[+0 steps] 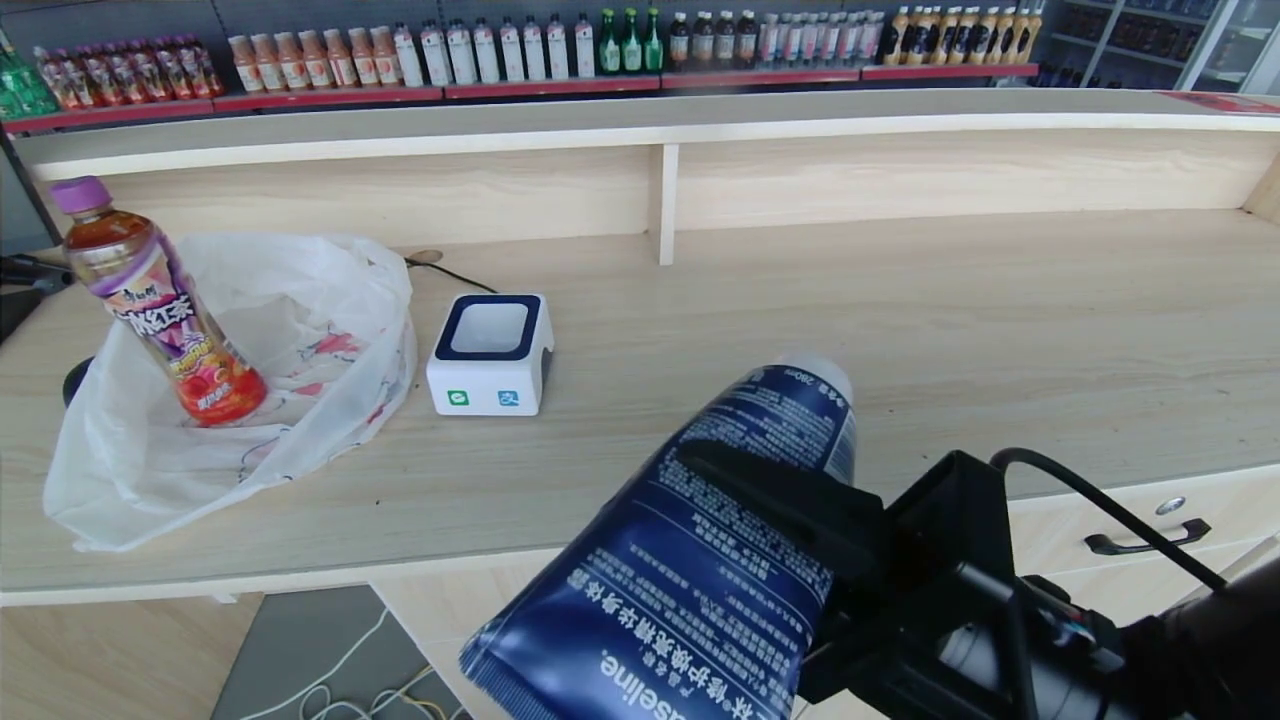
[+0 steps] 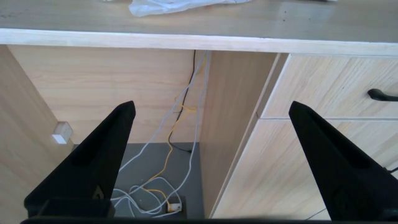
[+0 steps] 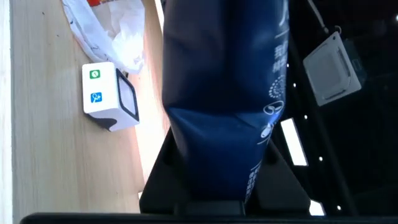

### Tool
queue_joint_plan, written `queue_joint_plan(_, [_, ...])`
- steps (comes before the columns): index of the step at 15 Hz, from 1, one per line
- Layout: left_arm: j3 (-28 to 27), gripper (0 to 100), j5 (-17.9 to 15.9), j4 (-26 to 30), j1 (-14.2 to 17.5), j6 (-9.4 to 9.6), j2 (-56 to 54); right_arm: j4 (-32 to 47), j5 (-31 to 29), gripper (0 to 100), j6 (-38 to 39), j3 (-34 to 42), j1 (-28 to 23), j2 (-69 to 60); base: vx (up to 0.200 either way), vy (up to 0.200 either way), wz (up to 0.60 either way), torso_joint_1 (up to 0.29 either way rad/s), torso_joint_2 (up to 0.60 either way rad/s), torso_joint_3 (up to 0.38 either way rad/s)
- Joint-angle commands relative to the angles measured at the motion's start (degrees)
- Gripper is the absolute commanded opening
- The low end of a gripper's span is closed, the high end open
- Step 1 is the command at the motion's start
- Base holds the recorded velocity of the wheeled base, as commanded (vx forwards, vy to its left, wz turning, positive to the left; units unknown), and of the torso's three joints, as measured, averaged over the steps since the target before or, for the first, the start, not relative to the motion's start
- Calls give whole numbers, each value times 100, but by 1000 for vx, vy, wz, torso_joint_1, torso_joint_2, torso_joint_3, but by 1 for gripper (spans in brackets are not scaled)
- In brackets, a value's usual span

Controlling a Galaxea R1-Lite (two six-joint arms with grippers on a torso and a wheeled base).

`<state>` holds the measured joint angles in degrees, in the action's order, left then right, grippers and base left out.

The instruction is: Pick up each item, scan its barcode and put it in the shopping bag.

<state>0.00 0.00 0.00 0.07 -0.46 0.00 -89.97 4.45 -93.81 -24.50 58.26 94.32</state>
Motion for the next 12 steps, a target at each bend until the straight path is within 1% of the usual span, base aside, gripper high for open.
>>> queue_joint_plan(1, [0, 100, 0, 0, 1, -6, 0, -3, 12, 0, -402, -55, 1, -151, 0, 0, 0, 0, 0, 0])
queue_joint_plan(2, [0, 100, 9, 0, 1, 2, 0, -3, 3, 0, -656, -63, 1, -212, 0, 0, 0, 0, 0, 0])
queue_joint_plan(12, [0, 100, 0, 0, 1, -6, 0, -3, 3, 0, -656, -63, 1, -212, 0, 0, 0, 0, 0, 0])
